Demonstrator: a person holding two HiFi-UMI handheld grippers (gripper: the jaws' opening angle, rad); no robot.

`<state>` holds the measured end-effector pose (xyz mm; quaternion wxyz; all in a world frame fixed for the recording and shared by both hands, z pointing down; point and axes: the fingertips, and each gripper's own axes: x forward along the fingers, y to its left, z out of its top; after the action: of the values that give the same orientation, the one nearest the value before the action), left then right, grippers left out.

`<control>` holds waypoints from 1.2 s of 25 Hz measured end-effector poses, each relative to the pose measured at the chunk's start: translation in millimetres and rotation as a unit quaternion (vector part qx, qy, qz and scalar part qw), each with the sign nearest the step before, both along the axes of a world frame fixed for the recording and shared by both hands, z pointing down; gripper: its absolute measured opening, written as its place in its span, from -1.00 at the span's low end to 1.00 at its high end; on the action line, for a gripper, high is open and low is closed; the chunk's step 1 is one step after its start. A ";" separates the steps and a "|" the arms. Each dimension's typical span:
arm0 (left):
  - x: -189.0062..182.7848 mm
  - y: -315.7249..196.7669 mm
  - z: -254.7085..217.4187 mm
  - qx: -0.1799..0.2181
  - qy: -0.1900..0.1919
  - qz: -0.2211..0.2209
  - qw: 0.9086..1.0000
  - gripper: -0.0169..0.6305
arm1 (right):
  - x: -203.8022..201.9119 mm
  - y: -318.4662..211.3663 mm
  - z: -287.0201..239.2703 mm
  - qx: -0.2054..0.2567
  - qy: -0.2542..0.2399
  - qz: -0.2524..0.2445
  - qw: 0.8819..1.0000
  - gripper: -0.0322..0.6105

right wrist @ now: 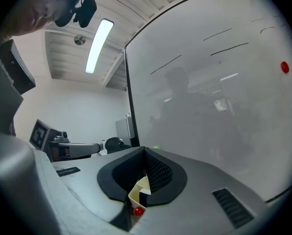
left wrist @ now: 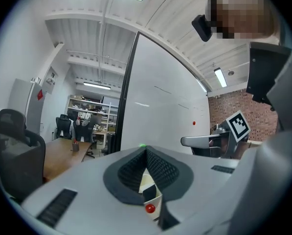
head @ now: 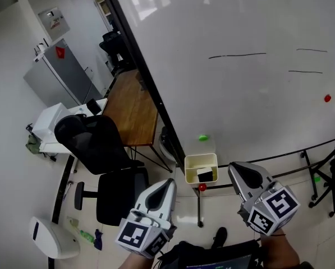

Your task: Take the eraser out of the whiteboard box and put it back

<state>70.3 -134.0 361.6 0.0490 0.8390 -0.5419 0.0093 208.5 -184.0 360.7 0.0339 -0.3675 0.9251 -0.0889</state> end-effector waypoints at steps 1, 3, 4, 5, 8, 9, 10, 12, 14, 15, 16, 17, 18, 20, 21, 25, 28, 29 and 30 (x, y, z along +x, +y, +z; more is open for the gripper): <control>0.3 7.6 -0.2 0.000 0.001 0.000 1.000 -0.86 | -0.1 7.4 -0.9 0.000 -0.003 -0.002 1.000 -0.84; 1.2 21.7 -0.2 0.003 0.008 -0.001 1.000 -0.86 | -0.2 21.1 -5.5 0.010 0.000 -0.003 1.000 -0.84; 1.6 30.0 -0.3 0.006 0.014 0.000 1.000 -0.86 | -0.9 28.5 -8.9 0.015 0.003 -0.002 1.000 -0.84; 1.2 40.5 -0.2 0.007 0.021 0.003 1.000 -0.86 | -2.7 37.8 -12.2 0.018 0.006 0.002 1.000 -0.84; -7.0 82.5 -4.1 0.003 0.035 0.024 0.999 -0.86 | -17.4 80.3 -20.4 0.010 0.007 0.012 1.000 -0.84; -11.0 96.5 -7.4 0.006 0.038 0.035 0.999 -0.86 | -24.3 95.6 -22.7 0.010 0.011 0.014 1.000 -0.84; -15.0 109.3 -9.2 0.009 0.043 0.044 0.998 -0.86 | -30.9 109.2 -23.8 0.011 0.018 0.015 1.000 -0.84; -21.2 129.7 -6.1 0.005 0.060 0.054 0.997 -0.86 | -40.2 131.3 -23.2 0.007 0.026 0.016 1.000 -0.84; -23.1 144.2 0.4 -0.005 0.070 0.064 0.995 -0.86 | -44.3 150.1 -23.1 -0.003 0.022 0.015 1.000 -0.84; -22.5 150.8 2.5 -0.009 0.071 0.068 0.995 -0.86 | -44.3 158.9 -23.9 -0.005 0.025 0.016 1.000 -0.84; -21.0 157.4 2.6 -0.012 0.072 0.070 0.995 -0.86 | -42.7 167.5 -26.0 -0.004 0.030 0.018 0.999 -0.84; -18.5 164.5 -0.1 -0.012 0.075 0.071 0.995 -0.86 | -39.4 176.0 -29.9 -0.002 0.033 0.020 0.999 -0.84; -14.4 172.0 -5.2 -0.010 0.078 0.072 0.994 -0.86 | -34.5 184.2 -35.3 0.001 0.032 0.023 0.999 -0.84; -2.1 186.7 -15.0 -0.003 0.077 0.077 0.994 -0.86 | -21.3 198.6 -46.3 0.009 0.027 0.028 0.999 -0.84; 5.4 193.1 -17.9 -0.001 0.072 0.079 0.994 -0.86 | -13.7 204.9 -49.8 0.013 0.024 0.030 0.999 -0.84; 41.2 209.8 -28.8 0.019 0.066 0.068 0.995 -0.86 | 26.0 228.4 -52.1 0.017 0.013 0.024 0.999 -0.84; 78.5 218.4 -30.9 0.018 0.077 0.049 0.996 -0.86 | 65.3 242.5 -52.4 0.017 0.019 0.008 1.000 -0.84; 92.8 221.5 -31.3 0.017 0.078 0.046 0.996 -0.86 | 80.1 246.6 -54.0 0.020 0.022 0.004 1.000 -0.84; 107.8 223.8 -31.9 0.016 0.078 0.046 0.996 -0.86 | 96.5 249.2 -56.1 0.022 0.022 0.004 0.999 -0.84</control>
<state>178.1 89.8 329.8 0.0772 0.8618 -0.4974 -0.0625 305.0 65.1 304.5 0.0218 -0.3723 0.9259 -0.0598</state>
